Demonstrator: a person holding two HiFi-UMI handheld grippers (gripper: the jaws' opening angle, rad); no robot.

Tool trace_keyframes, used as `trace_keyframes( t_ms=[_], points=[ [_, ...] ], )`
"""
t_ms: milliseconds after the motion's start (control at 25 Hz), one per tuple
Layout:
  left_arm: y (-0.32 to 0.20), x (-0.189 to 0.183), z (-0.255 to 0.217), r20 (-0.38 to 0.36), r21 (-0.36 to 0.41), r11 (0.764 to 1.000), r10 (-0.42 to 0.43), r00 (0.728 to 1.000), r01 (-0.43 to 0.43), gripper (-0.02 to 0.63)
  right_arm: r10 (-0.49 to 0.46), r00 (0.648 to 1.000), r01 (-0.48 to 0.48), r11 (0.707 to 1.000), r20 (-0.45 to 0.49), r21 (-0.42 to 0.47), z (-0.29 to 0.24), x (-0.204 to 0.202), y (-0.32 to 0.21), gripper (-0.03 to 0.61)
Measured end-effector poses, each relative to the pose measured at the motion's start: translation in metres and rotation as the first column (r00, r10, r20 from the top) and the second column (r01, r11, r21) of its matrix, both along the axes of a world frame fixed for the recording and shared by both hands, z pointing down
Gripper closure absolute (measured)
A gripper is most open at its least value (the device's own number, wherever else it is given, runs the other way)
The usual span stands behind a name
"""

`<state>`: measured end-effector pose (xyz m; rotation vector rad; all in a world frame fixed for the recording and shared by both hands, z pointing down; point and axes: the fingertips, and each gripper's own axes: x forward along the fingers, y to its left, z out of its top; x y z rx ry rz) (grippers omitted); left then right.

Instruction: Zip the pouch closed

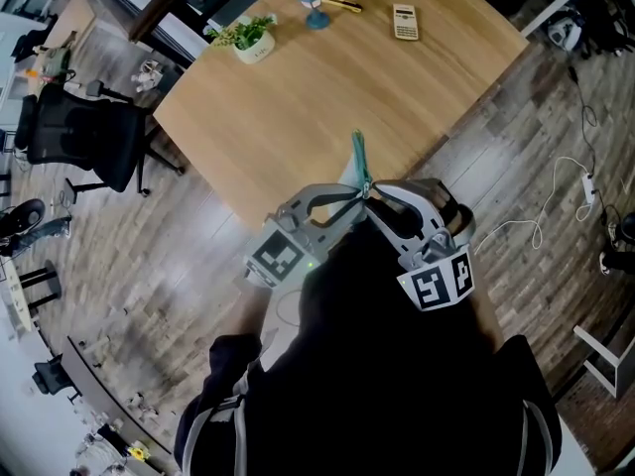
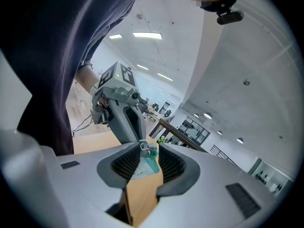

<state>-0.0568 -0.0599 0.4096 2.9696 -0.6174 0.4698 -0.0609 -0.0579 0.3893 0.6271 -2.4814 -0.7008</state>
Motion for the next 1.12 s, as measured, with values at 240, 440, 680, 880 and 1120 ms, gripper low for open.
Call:
trace_keyframes(
  t_ms=[240, 440, 680, 880, 1120],
  points=[
    [-0.005, -0.002, 0.000, 0.030, 0.019, 0.999, -0.029, 0.999, 0.028, 0.601, 0.034, 0.999, -0.036, 0.999, 0.035, 0.034, -0.008, 0.005, -0.003, 0.552],
    [0.001, 0.000, -0.001, 0.041, 0.035, 0.999, -0.002, 0.999, 0.000, 0.601, 0.043, 0.999, -0.044, 0.999, 0.032, 0.019, -0.006, 0.009, -0.001, 0.552],
    [0.008, 0.007, 0.004, 0.087, 0.053, 0.997, 0.042, 0.995, -0.047, 0.601, 0.040, 0.998, -0.041, 0.999, 0.044, 0.006, -0.007, 0.006, 0.005, 0.552],
    [0.011, 0.009, 0.005, 0.101, 0.063, 0.996, 0.056, 0.993, -0.062, 0.601, 0.039, 0.999, -0.039, 0.999, 0.037, -0.001, -0.004, 0.006, 0.007, 0.552],
    [0.013, 0.010, 0.006, 0.108, 0.070, 0.995, 0.067, 0.992, -0.075, 0.601, 0.060, 0.997, -0.057, 0.997, 0.053, -0.046, -0.002, 0.011, 0.006, 0.560]
  ],
)
